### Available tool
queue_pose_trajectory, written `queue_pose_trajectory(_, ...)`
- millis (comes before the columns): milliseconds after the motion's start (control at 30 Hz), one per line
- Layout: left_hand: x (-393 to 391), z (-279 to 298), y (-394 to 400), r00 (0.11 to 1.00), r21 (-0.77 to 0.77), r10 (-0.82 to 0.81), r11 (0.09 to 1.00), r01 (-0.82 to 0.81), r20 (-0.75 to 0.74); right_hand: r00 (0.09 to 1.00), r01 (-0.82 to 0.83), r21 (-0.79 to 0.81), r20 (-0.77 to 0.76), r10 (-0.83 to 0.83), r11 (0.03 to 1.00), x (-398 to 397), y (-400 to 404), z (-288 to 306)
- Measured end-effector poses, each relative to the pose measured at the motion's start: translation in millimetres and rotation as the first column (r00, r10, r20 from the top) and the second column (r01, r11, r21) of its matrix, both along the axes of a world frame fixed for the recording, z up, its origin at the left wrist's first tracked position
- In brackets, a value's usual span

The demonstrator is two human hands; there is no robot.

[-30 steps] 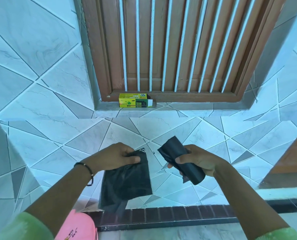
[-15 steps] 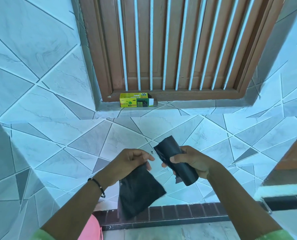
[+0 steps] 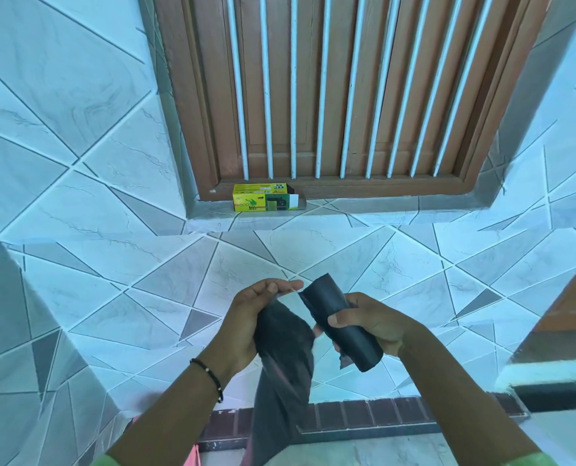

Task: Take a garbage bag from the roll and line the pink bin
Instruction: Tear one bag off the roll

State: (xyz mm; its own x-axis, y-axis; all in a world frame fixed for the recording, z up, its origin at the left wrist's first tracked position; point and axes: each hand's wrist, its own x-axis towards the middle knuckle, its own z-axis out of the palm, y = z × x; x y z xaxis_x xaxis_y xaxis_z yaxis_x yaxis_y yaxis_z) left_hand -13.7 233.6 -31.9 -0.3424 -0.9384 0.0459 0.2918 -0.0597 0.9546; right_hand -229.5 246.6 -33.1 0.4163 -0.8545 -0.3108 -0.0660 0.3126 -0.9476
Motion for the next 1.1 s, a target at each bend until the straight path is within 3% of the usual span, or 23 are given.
queue_pose_trajectory(67,-1.6,0.2,0.0,0.999,0.041,0.027,0.999,-0.025,-0.034,1.000,-0.016,-0.012,-0.011,0.016,1.000,0.3,0.2,1.6)
queue_pose_trajectory(167,0.2,-2.1,-1.9,0.998,0.044,0.047,0.998,-0.049,0.038,0.999,-0.010,-0.018,-0.038,0.010,1.000,-2.4,0.5,4.3)
queue_pose_trajectory(333,17.4,-7.1,-12.8,0.969,-0.010,0.163,0.986,-0.164,0.183,0.982,0.190,-0.013,0.023,-0.190,0.982,-25.6,0.1,0.4)
queue_pose_trajectory(500,13.0,-7.7,-16.6,0.904,-0.171,0.279,0.957,-0.234,0.325,0.986,0.130,-0.003,0.108,-0.129,0.991,-21.6,1.2,0.0)
queue_pose_trajectory(633,-0.6,-6.6,-18.3,0.843,-0.266,0.412,0.905,-0.333,0.345,0.962,0.060,-0.004,0.267,-0.056,0.998,-2.9,0.2,-9.4)
queue_pose_trajectory(733,-3.0,-6.0,-19.7,0.811,-0.320,0.476,0.870,-0.376,0.340,0.963,0.026,0.000,0.269,-0.025,1.000,8.3,4.0,-10.6)
queue_pose_trajectory(1000,-5.5,-8.6,-19.4,0.880,-0.284,0.388,0.907,-0.312,0.274,0.995,0.020,-0.038,0.099,-0.016,0.999,35.6,3.0,-5.4)
queue_pose_trajectory(1100,-4.3,-8.5,-16.2,0.929,-0.143,0.304,0.950,-0.278,0.209,0.991,0.078,-0.055,0.110,-0.072,0.995,34.1,2.4,-3.9)
